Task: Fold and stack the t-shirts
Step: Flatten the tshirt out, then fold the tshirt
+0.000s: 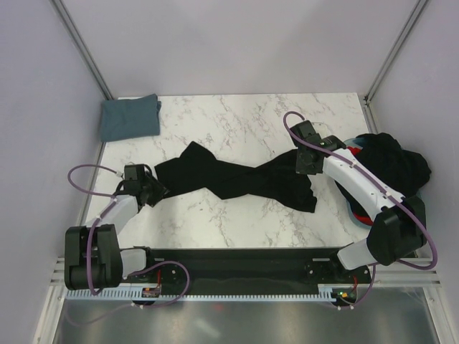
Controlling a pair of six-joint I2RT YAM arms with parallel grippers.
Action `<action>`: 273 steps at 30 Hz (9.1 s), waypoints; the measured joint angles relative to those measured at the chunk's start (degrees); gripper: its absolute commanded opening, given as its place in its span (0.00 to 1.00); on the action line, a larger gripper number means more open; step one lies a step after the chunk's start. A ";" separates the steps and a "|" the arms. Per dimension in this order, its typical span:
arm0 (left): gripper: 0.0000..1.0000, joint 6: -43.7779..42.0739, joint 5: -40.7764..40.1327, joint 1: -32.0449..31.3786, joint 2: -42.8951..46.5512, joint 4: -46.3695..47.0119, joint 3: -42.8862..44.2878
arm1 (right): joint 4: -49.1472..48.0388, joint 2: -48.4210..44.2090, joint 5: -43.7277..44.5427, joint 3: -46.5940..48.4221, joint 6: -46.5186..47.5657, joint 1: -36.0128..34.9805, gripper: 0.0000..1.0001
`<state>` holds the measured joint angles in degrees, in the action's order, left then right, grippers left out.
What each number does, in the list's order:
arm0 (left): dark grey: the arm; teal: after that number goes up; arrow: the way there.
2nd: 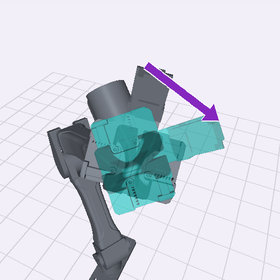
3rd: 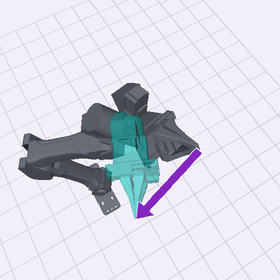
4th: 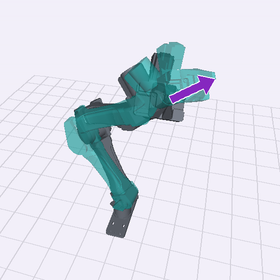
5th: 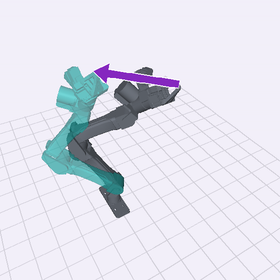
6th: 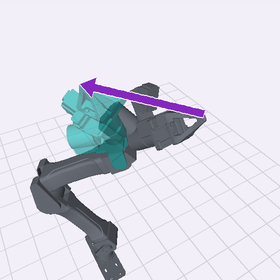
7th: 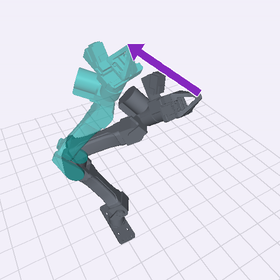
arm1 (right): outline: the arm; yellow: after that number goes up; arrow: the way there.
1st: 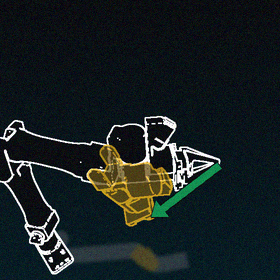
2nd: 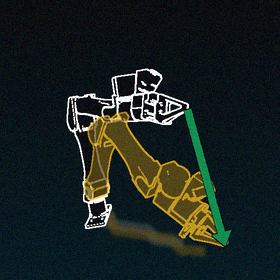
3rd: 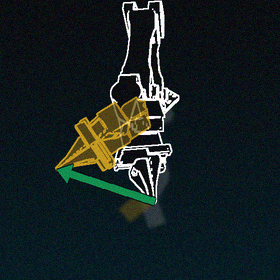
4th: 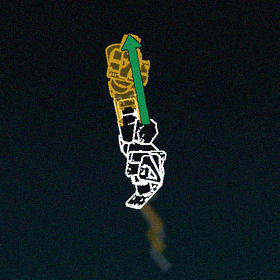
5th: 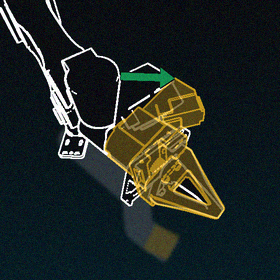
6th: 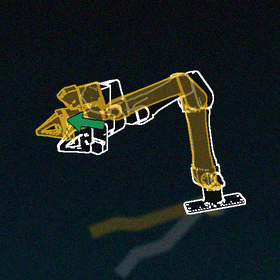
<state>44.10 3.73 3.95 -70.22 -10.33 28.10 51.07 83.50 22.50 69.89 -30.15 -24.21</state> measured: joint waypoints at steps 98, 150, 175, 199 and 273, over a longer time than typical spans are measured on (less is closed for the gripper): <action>0.80 -16.33 8.35 6.40 -22.53 -25.55 51.71 | -24.96 13.03 0.96 19.04 13.35 5.25 0.98; 0.65 2.21 -2.25 3.06 10.95 -5.64 8.26 | -34.91 61.72 -28.61 60.94 0.07 17.11 0.98; 0.89 13.44 -13.66 -9.90 19.10 -29.31 -1.42 | -18.53 -18.25 -19.71 -17.16 -9.66 10.82 0.98; 0.52 20.46 -17.64 -11.58 9.57 -34.58 0.50 | -9.68 -19.87 -15.93 -22.14 -12.39 4.87 0.98; 0.02 -0.79 -2.49 1.25 6.34 -22.58 21.29 | 9.49 -6.95 12.13 2.95 -20.76 -20.85 0.00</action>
<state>43.31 1.23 5.19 -63.88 -32.91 49.39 60.55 76.55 34.63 72.84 -50.92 -45.06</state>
